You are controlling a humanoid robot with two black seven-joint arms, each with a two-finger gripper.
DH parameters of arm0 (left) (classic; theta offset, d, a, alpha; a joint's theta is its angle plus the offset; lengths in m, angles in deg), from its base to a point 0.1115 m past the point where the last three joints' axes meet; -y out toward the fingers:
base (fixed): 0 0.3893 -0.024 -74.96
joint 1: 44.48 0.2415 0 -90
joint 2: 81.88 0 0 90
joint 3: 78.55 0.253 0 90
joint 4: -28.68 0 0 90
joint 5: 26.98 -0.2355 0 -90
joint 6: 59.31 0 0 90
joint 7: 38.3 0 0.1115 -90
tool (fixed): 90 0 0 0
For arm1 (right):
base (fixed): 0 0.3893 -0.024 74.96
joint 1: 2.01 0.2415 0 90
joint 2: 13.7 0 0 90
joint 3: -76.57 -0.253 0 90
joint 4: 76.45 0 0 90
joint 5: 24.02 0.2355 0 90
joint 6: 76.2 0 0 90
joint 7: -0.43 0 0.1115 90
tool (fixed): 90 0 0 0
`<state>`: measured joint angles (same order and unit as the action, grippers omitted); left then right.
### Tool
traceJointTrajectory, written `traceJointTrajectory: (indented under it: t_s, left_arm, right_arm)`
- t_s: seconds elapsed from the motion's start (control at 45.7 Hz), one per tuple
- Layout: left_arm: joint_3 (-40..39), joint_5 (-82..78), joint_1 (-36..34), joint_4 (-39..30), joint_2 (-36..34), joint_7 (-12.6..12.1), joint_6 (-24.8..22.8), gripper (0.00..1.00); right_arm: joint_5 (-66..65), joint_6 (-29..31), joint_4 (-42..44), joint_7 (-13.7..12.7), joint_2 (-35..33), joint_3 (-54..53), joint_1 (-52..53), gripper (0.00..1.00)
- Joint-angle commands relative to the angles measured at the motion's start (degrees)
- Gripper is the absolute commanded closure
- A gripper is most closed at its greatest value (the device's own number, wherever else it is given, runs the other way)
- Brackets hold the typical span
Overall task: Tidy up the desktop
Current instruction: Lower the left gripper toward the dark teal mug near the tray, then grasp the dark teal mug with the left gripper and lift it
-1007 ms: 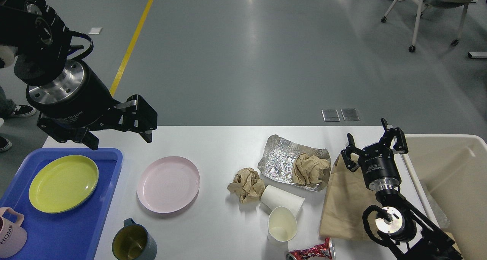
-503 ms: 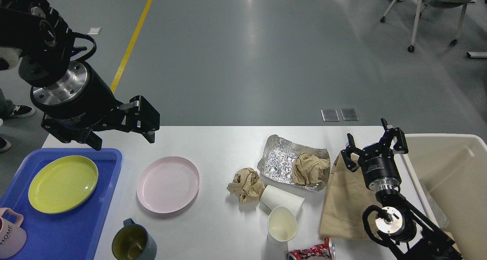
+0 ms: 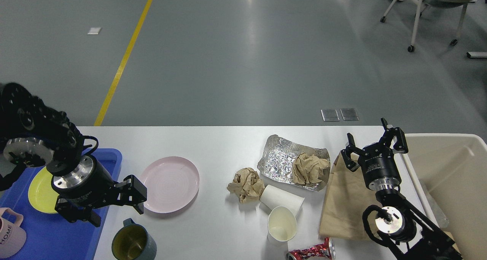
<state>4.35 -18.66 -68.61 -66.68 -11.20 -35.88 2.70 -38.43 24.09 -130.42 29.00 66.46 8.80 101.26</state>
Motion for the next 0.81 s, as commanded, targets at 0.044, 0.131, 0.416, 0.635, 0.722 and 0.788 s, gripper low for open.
traceJointTrajectory:
  t_s: [0.044, 0.131, 0.416, 0.635, 0.722, 0.788]
  left_arm:
    - [-1.69, -3.93, 9.26, 0.61, -1.87, 0.13, 8.90, 0.04]
    - [-2.13, -4.54, 12.69, 0.96, -2.04, 0.30, 12.07, 0.04]
    - [-5.12, -5.07, 21.92, 5.18, -0.46, 0.22, 18.58, 0.04]
    - [-5.38, -5.07, 25.35, 6.50, 0.94, 0.13, 21.83, 0.04]
    - [-5.73, -5.07, 26.76, 7.55, 1.65, 0.04, 22.62, 0.05]
    - [-6.09, -4.98, 27.73, 8.26, 2.09, 0.04, 23.06, 0.07]
  right_arm:
    - [0.00, -0.01, 0.01, 0.00, 0.00, 0.00, 0.00, 0.00]
    - [0.00, -0.01, 0.01, 0.00, 0.00, 0.00, 0.00, 0.00]
    - [0.00, -0.01, 0.01, 0.00, 0.00, 0.00, 0.00, 0.00]
    - [0.00, -0.01, 0.01, 0.00, 0.00, -0.09, 0.00, 0.00]
    - [0.00, -0.01, 0.01, 0.00, 0.00, 0.00, 0.00, 0.00]
    - [0.00, -0.01, 0.01, 0.00, 0.00, 0.00, 0.00, 0.00]
